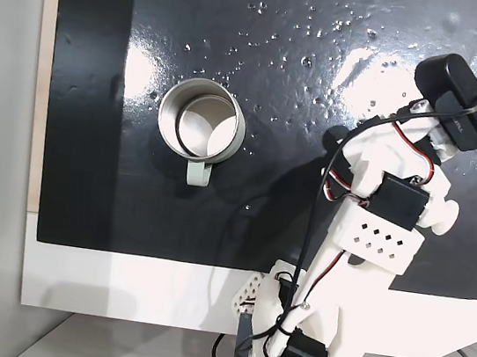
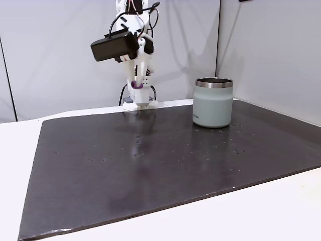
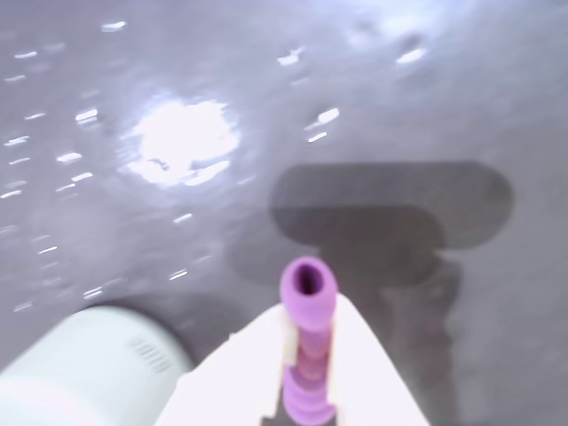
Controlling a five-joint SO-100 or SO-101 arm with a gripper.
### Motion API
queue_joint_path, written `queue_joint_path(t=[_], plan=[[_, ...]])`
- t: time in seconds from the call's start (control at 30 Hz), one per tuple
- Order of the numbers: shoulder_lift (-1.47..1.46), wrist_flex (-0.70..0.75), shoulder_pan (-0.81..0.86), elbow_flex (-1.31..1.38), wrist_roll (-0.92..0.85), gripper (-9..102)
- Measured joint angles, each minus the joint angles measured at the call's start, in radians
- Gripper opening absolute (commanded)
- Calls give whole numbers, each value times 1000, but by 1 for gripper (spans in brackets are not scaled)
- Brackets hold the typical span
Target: Grasp a pengrip and put it in the cup.
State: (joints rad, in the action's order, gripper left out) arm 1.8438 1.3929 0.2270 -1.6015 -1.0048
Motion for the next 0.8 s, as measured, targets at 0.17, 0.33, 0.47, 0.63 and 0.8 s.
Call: queue_joint_path(t=[0.17,0.33,0.47,0.63,0.8], plan=[[0,167,-155,175,155,0],[0,282,-336,279,270,0],[0,299,-468,341,380,0],[-74,298,-606,448,529,0],[-163,298,-640,466,620,0]])
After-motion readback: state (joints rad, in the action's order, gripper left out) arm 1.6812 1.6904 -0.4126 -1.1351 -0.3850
